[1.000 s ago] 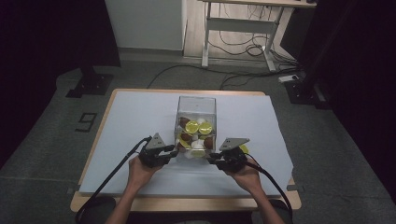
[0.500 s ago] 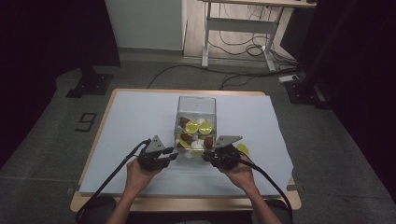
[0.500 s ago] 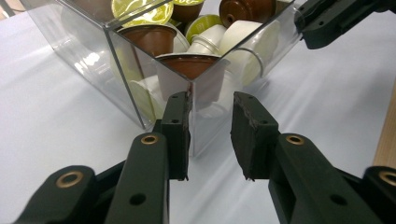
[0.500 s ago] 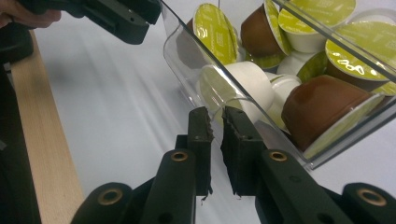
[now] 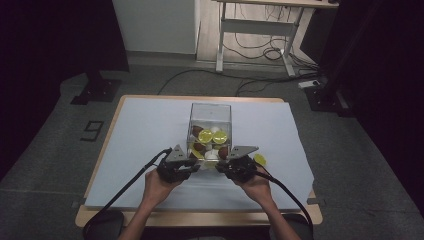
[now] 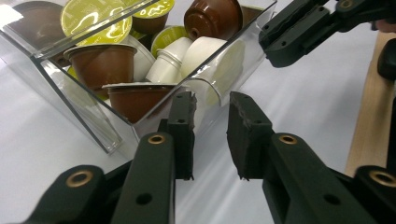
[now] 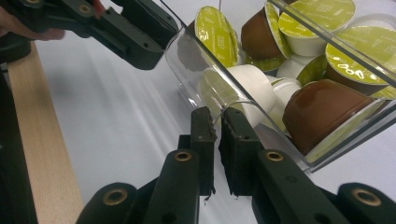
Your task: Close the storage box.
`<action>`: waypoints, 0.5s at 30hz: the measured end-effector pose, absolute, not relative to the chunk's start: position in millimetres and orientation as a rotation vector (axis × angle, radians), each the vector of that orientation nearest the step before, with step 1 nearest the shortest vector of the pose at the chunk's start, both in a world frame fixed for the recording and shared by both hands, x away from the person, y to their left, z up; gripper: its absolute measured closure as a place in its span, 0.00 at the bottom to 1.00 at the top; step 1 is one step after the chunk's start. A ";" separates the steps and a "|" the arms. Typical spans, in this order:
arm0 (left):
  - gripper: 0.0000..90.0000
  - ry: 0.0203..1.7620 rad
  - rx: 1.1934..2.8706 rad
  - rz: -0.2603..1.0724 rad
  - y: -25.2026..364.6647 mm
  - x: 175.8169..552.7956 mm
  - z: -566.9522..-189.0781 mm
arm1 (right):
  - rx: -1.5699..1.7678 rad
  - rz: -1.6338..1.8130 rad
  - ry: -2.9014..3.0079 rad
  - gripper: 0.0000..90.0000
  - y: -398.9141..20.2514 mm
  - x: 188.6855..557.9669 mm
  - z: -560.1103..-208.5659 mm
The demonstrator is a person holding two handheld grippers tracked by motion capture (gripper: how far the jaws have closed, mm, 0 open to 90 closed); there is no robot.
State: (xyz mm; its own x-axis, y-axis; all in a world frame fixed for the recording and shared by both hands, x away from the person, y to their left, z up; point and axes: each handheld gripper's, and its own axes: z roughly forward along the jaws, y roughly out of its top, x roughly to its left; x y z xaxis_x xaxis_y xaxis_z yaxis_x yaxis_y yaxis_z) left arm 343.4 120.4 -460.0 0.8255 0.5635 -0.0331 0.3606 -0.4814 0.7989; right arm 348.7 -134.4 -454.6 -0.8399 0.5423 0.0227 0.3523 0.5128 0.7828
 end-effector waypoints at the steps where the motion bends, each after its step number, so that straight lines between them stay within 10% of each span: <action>1: 0.81 0.673 2.127 0.291 119.9 344.3 -460.6 | 0.761 1.232 2.530 0.92 -134.4 348.7 -454.6; 15: 0.88 0.669 2.104 0.294 114.6 355.3 -460.3 | 0.787 1.226 2.491 0.92 -134.2 355.8 -455.7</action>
State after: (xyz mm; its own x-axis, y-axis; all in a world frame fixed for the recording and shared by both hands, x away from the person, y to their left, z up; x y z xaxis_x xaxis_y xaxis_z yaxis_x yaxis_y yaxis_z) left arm 355.3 114.6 -460.3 0.8268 0.5613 -0.0373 0.3521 -0.4647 0.8125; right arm 355.8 -134.2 -455.7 -0.8212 0.5706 0.0096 0.3557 0.4985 0.7905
